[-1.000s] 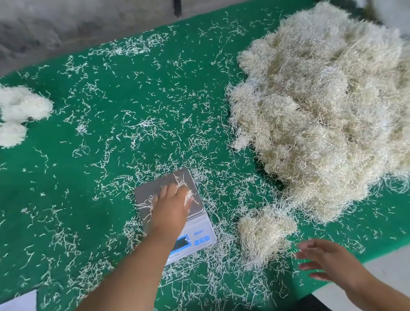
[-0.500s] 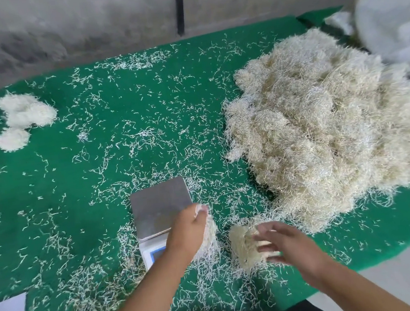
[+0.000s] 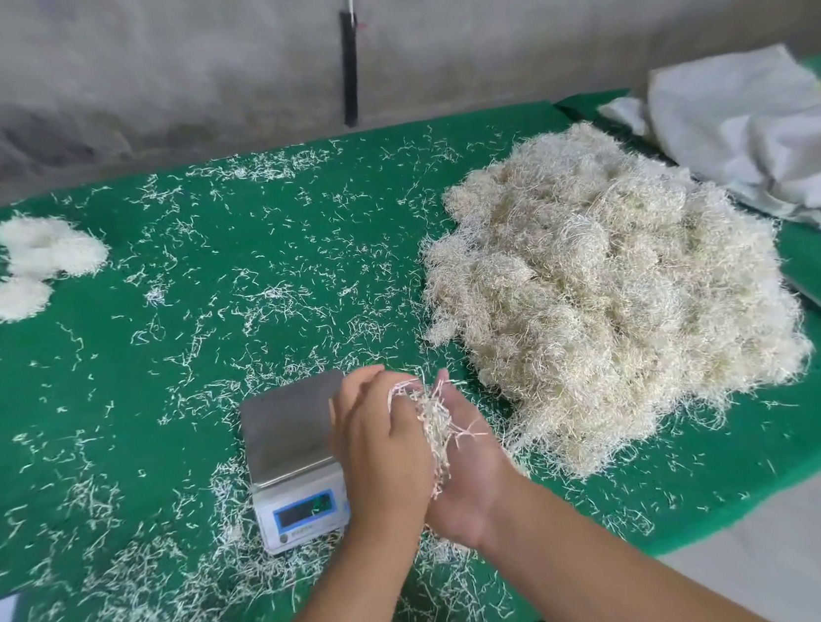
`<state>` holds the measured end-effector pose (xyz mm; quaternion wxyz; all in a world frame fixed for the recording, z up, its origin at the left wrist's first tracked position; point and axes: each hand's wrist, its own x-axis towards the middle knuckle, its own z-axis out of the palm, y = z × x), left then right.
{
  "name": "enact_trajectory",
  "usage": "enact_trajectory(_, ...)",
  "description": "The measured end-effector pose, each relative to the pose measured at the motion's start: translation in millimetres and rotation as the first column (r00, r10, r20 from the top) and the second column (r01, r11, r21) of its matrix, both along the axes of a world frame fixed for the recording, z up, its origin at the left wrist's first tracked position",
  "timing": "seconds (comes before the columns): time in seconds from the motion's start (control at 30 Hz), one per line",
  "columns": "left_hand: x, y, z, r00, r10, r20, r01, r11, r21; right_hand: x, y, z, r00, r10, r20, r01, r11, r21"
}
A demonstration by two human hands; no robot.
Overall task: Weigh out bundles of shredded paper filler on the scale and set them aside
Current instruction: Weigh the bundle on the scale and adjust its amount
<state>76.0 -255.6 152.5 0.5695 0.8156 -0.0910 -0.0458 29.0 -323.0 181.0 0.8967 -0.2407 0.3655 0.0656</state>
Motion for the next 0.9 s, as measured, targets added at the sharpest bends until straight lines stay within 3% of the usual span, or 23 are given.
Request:
enact_trajectory(0.07, 4.1, 13.5, 2.7, 0.998, -0.016, 0.062, 0.002, 0.978, 0.210, -1.7, 12.1, 10.1, 1.000, -0.018, 0.016, 0.020, 0.994, -0.107)
enact_trajectory(0.23, -0.1, 37.9, 31.7, 0.997, -0.042, 0.065, 0.016, 0.932, 0.362, 2.3, 42.7, 25.1, 0.993, 0.044, 0.105, -0.005, 0.939, -0.343)
enact_trajectory(0.27, -3.7, 41.2, 39.5, 0.998, -0.058, 0.023, 0.048, 0.952, 0.301, 4.7, 45.9, 27.5, 0.991, 0.055, 0.120, -0.005, 0.924, -0.383)
enact_trajectory(0.33, -17.0, 45.4, 58.1, 0.976, -0.119, -0.181, 0.117, 0.993, -0.021, 11.0, 45.3, 29.8, 0.992, 0.055, 0.114, 0.005, 0.882, -0.472)
enact_trajectory(0.4, -31.9, 49.7, 71.5, 0.897, -0.115, -0.428, -0.059, 0.926, -0.372, 18.7, 41.1, 32.5, 0.997, 0.031, 0.073, 0.014, 0.835, -0.551)
enact_trajectory(0.47, -37.0, 59.2, 72.2, 0.766, -0.133, -0.629, -0.300, 0.791, -0.533, 23.4, 39.5, 35.8, 0.994, 0.091, 0.068, -0.025, 0.759, -0.651)
enact_trajectory(0.53, -33.1, 72.6, 74.1, 0.633, -0.246, -0.734, -0.419, 0.688, -0.592, 21.0, 41.3, 38.4, 0.977, 0.202, 0.074, -0.056, 0.574, -0.817)
enact_trajectory(0.6, -26.0, 83.7, 78.0, 0.559, -0.328, -0.762, -0.445, 0.656, -0.609, 12.4, 52.3, 44.0, 0.933, 0.339, 0.122, -0.018, 0.382, -0.924)
enact_trajectory(0.67, -22.6, 89.1, 79.3, 0.562, -0.319, -0.763, -0.449, 0.657, -0.605, 4.8, 64.3, 40.7, 0.890, 0.451, 0.060, 0.001, 0.129, -0.992)
enact_trajectory(0.73, -23.1, 90.4, 78.1, 0.600, -0.258, -0.757, -0.453, 0.670, -0.588, 1.2, 71.9, 33.8, 0.892, 0.446, -0.078, -0.004, -0.163, -0.987)
enact_trajectory(0.77, -24.0, 90.2, 78.6, 0.641, -0.221, -0.735, -0.434, 0.686, -0.584, 0.0, 72.4, 33.7, 0.895, 0.433, -0.105, -0.014, -0.207, -0.978)
enact_trajectory(0.83, -24.4, 90.6, 77.8, 0.741, -0.135, -0.658, -0.332, 0.778, -0.534, -5.3, 68.9, 35.1, 0.840, 0.539, -0.060, -0.013, -0.090, -0.996)
enact_trajectory(0.9, -19.8, 93.8, 73.4, 0.770, -0.022, -0.637, -0.320, 0.851, -0.416, -12.7, 64.3, 35.4, 0.769, 0.639, 0.034, -0.074, 0.142, -0.987)
